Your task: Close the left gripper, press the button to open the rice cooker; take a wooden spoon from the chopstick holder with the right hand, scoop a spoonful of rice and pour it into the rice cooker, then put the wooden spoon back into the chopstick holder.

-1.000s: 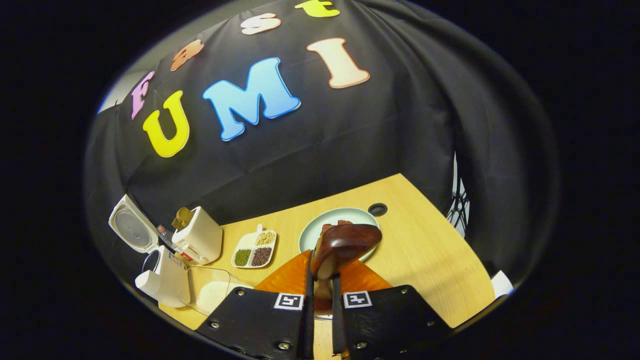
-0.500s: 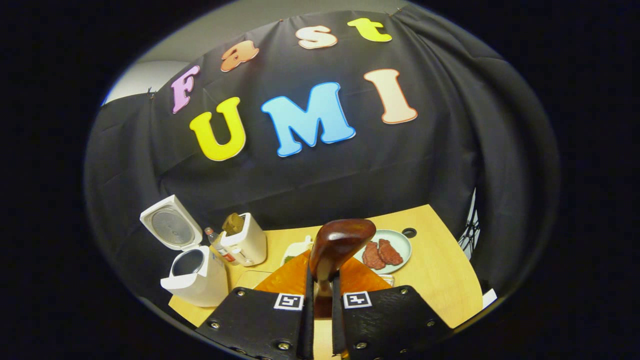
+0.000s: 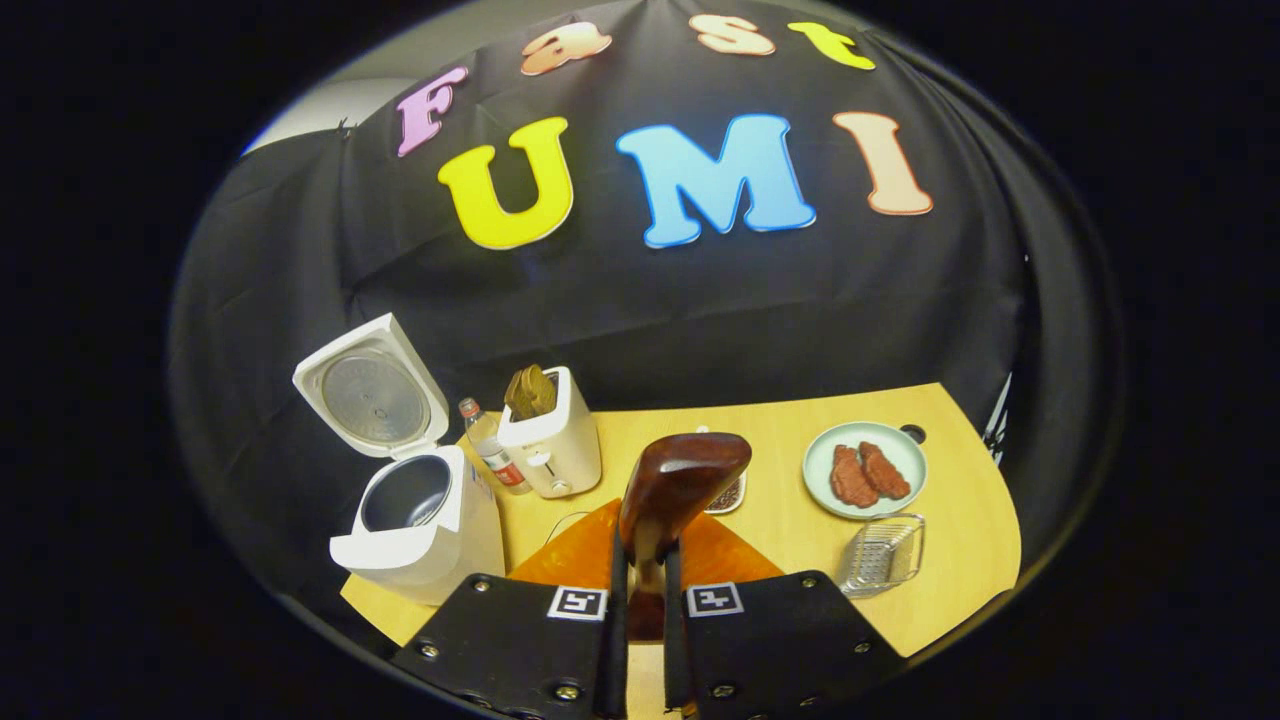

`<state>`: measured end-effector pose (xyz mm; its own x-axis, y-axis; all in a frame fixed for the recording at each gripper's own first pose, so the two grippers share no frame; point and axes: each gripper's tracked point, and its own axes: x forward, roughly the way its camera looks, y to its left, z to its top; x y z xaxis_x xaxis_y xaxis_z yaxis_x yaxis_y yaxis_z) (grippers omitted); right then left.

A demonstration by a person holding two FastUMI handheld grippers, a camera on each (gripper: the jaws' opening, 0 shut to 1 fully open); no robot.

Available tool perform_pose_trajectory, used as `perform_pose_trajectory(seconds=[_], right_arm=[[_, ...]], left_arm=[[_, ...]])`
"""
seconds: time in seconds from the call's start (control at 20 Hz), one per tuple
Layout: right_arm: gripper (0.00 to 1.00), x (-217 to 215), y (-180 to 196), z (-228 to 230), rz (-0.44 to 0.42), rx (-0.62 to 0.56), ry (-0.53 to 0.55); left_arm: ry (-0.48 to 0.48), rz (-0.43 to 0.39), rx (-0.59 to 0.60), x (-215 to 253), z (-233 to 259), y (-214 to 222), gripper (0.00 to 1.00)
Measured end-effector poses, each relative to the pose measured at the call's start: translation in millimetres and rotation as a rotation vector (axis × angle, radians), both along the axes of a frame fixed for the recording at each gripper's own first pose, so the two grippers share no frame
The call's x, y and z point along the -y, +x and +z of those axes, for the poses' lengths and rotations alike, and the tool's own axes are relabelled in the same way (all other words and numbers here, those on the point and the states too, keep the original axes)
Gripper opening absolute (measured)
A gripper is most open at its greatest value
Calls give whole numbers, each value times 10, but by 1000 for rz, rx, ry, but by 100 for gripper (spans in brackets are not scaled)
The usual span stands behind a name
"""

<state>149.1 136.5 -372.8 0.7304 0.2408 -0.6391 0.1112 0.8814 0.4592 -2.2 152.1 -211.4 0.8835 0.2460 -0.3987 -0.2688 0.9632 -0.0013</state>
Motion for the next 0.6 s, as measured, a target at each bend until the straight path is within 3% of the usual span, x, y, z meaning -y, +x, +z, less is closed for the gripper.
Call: perform_pose_trajectory(seconds=[0.1, 0.2, 0.25, 0.35, 0.45, 0.5, 0.6], right_arm=[[15, -175, 168, -290, 30, -32, -14], [15, -346, 262, -600, 71, -65, -23], [14, -412, 297, -764, 88, -81, -32], [15, -450, 330, -1010, 109, -106, -59], [15, -455, 378, -1177, 137, -99, -124], [15, -444, 414, -1201, 156, -81, -163], [15, -600, 404, -1232, 216, -73, -181]], left_arm=[[10, 20, -29, -5, -116, 116, 93], [41, 45, -61, -75, -250, 280, 100], [45, 53, -72, -52, -297, 363, 94], [32, 66, -109, 18, -450, 460, 97], [30, 69, -137, 83, -581, 536, 100], [42, 68, -153, 88, -632, 555, 94], [58, 72, -163, 85, -677, 597, 98]])
